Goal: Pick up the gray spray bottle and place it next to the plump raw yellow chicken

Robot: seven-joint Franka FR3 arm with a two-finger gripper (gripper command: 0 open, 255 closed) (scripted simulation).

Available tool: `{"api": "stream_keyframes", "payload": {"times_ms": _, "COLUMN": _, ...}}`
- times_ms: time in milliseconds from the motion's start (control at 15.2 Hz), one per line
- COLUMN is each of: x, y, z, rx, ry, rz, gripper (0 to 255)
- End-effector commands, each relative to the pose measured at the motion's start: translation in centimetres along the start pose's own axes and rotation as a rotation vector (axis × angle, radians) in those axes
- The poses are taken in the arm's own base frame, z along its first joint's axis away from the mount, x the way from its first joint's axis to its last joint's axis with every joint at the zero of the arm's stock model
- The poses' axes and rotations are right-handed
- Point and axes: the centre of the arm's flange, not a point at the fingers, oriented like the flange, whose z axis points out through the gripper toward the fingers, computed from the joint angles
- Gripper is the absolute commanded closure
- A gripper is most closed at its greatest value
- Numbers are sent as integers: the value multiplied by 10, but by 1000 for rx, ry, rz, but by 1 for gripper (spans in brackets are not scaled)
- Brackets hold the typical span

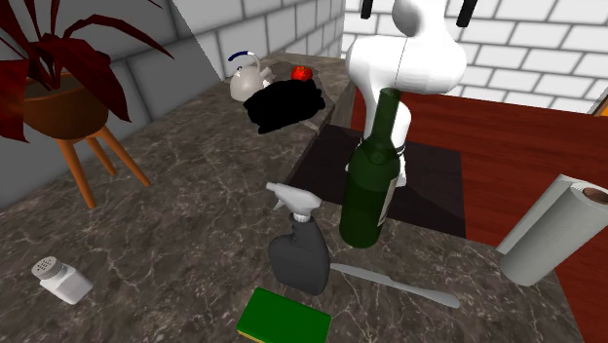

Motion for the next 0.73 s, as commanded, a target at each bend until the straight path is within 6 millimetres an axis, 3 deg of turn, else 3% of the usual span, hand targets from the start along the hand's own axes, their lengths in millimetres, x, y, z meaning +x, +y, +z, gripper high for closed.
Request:
{"api": "stream_keyframes", "payload": {"times_ms": 0, "x": 0, "y": 0, "z": 0, "rx": 0, "ry": 0, "rz": 0, "gripper": 0}}
{"api": "stream_keyframes", "payload": {"times_ms": 330, "x": -19, "y": 57, "z": 52, "rx": 93, "ry": 79, "rz": -292, "gripper": 0}}
{"api": "stream_keyframes", "payload": {"times_ms": 660, "x": -17, "y": 111, "z": 110, "rx": 186, "ry": 158, "rz": -583, "gripper": 0}}
